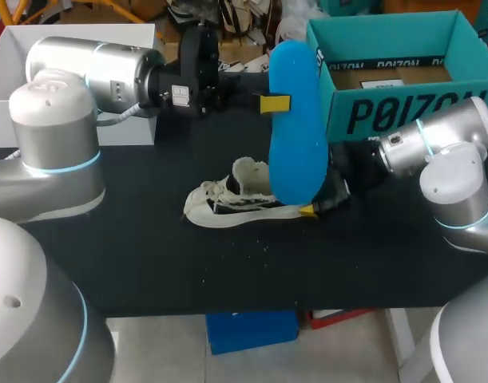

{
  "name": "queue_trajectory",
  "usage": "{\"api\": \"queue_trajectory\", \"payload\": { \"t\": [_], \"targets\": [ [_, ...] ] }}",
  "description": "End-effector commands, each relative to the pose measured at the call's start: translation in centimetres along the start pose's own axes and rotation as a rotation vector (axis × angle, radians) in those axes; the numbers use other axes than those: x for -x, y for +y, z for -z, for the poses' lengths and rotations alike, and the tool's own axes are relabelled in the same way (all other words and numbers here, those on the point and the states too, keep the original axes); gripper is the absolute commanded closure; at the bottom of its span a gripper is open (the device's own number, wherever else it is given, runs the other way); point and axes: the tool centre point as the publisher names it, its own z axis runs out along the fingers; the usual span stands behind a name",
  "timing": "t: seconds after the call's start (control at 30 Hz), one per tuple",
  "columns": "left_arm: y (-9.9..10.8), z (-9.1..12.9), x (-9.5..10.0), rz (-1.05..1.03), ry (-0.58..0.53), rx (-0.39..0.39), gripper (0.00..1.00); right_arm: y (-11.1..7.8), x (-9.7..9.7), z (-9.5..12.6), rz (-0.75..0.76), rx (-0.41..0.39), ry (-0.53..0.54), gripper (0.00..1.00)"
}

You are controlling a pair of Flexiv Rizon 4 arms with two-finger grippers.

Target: Take the shoe out of the shoebox, open the shoe tongue, remove and reinsert the insole, then place the shoe into the shoebox

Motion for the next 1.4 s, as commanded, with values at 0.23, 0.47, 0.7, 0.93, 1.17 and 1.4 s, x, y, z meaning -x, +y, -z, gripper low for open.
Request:
{"api": "queue_trajectory", "payload": {
  "t": [0.23,0.47,0.7,0.93,1.17,1.4],
  "targets": [
    [0.1,-0.2,0.0,-0.002,-0.004,-0.002,1.00,0.7,0.1,1.4,0.004,-0.074,-0.007,0.00],
    [0.1,-0.2,0.0,-0.002,-0.004,-0.002,1.00,1.8,0.6,3.4,0.010,-0.297,-0.009,0.00],
    [0.1,-0.2,0.0,-0.002,-0.004,-0.002,1.00,2.5,1.1,3.9,-0.012,-0.595,0.000,0.00],
    [0.1,-0.2,0.0,-0.002,-0.004,-0.002,1.00,3.7,2.2,3.0,0.034,-0.812,0.021,0.00],
    [0.1,-0.2,0.0,-0.002,-0.004,-0.002,1.00,4.9,3.3,1.4,0.062,-0.888,0.034,0.00],
    [0.1,-0.2,0.0,-0.002,-0.004,-0.002,1.00,6.2,3.7,-0.2,0.098,-0.982,0.031,0.00]
  ]
}}
